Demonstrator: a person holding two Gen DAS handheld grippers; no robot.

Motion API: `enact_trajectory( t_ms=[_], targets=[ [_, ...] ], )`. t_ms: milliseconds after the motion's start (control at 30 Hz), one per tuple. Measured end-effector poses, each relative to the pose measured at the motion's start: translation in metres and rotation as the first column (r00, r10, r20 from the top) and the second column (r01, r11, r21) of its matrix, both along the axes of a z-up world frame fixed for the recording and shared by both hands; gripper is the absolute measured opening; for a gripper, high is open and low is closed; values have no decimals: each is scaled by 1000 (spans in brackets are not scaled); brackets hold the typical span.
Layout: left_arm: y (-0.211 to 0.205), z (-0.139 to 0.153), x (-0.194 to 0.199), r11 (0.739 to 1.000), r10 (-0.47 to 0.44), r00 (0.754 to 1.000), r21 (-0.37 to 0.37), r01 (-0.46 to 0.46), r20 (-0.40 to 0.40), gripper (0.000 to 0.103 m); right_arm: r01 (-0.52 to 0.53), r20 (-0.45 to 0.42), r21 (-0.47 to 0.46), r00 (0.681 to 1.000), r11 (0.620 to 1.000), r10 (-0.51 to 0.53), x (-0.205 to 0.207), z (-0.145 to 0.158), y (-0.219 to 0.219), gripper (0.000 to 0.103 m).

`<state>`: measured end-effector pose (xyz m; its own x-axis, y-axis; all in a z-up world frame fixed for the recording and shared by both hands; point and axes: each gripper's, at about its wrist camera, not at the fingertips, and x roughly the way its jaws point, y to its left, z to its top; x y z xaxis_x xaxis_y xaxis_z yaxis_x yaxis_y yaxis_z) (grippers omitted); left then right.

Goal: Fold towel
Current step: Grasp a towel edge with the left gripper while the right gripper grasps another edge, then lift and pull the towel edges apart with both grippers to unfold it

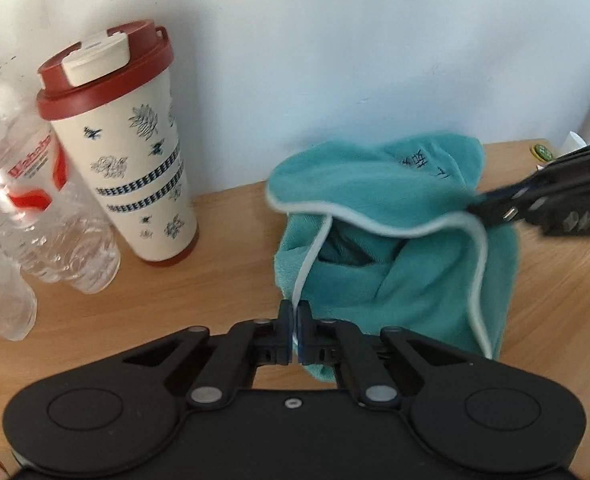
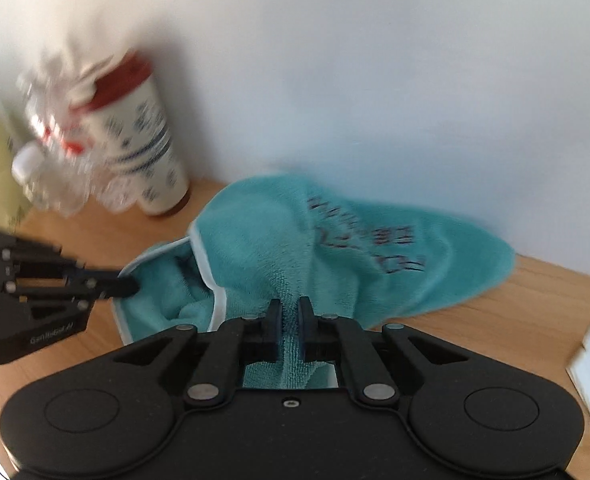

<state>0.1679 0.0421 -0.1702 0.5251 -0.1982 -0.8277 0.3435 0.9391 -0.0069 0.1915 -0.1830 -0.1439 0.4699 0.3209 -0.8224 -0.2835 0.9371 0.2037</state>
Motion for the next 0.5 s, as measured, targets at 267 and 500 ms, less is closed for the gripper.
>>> enact_trajectory(
  t_ms=[267, 500],
  targets=[
    [4, -6, -46, 999, 8, 996, -44, -12, -88, 1, 109, -78, -47, 991, 993, -112, -62, 1, -43, 7],
    [10, -23, -98, 994, 10, 978, -100, -32, -209, 1, 139, -215, -95, 964, 986, -156, -128, -32, -59, 6]
  ],
)
